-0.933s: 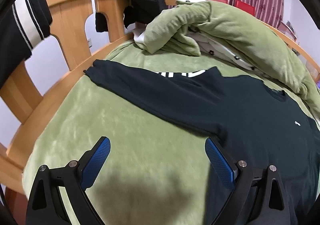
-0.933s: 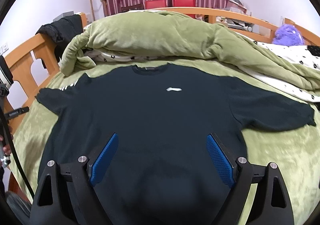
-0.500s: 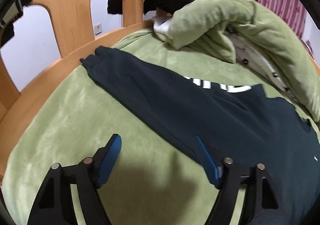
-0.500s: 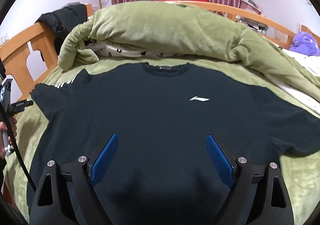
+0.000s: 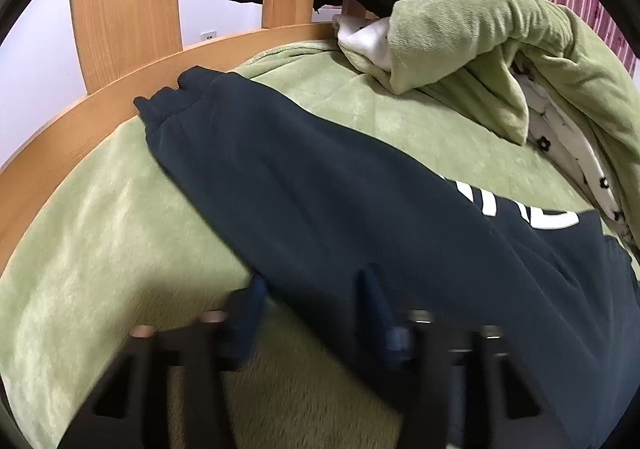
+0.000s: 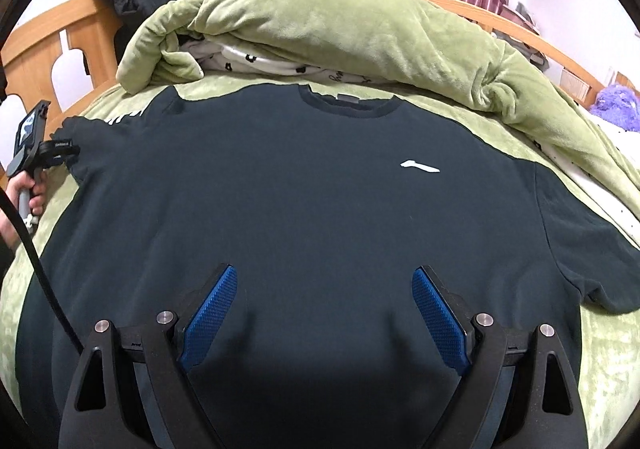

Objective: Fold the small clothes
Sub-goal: 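Move the left gripper to the sweatshirt sleeve cuff and close on it, then fold the held sleeve across the sweatshirt body with the left gripper, then open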

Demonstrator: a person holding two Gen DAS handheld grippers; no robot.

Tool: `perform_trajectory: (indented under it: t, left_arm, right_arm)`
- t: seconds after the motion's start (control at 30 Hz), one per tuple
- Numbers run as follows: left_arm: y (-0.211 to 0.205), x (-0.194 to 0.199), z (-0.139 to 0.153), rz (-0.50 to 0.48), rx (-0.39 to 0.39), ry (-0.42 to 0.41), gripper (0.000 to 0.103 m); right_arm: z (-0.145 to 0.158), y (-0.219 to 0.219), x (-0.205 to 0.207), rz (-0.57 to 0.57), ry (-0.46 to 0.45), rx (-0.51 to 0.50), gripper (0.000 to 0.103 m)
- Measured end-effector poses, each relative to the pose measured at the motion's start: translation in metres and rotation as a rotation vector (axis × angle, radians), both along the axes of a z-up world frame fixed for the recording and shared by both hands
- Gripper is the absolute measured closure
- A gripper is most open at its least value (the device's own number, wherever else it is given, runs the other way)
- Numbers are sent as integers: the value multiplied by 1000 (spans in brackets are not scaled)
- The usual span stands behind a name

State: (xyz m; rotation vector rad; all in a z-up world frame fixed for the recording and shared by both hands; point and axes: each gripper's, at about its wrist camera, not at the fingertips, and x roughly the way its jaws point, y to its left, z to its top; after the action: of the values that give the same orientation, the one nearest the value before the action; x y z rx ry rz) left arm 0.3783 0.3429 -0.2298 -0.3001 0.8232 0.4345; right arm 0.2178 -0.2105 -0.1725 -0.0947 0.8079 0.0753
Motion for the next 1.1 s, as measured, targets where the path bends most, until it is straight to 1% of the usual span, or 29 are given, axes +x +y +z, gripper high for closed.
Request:
perform_trajectory:
  t: [0.03,0.07,0.17,0.3,0.33,0.43,0.5,0.53,0.6,0.7,0.8,0.83,0.9,1.0,1.1]
  left_arm:
    - [1,3,1,2,10,0,93]
    - [2,4,5,-5,18,-6,96]
    - [-4,3,28,-14,31,-53,97]
    - [-31,-2,82,-57,81,-134,97]
    - [-44,-3,100,-82,90,-161,97]
    - [-83,-7,139,-161,92,-225,97]
    - [-115,-8,160,-209,105,-246,97]
    - [-128,-8,166,-226,111,-251,97]
    - [-169,-7,180,-286,122,-263,97]
    - [-218,-10,185,-353,127,-266,97]
    - [-279,-14,176,-424,135,-253,97]
    - [-292,-16,173,-437,136,-250,97]
    - [-327,-20,160,-472,129,-240,97]
    - [-362,-20,140,-505,101,-205,97]
    - [-394,-23,116,-550,45,-154,97]
  right_arm:
    - [2,-2,-3,-3,2,0,15]
    - [4,-4,-6,-3,4,-1,15]
    - [16,-14,-17,-2,-13,-21,15]
    - [36,-33,-28,-14,-55,-24,15]
    - [39,-38,-30,-19,-62,-14,15]
    - [49,-59,-40,-65,-91,26,15]
    - [56,-72,-47,-85,-114,47,15]
    - [59,-80,-51,-100,-125,55,15]
    - [65,-94,-59,-124,-154,71,15]
    - [70,-112,-66,-170,-172,104,15]
    - [73,-126,-70,-184,-182,122,15]
    - [74,-129,-71,-188,-190,119,15]
    - [75,-135,-75,-196,-206,116,15]
    - [74,-147,-79,-203,-205,136,15]
    - [74,-155,-83,-214,-214,129,15]
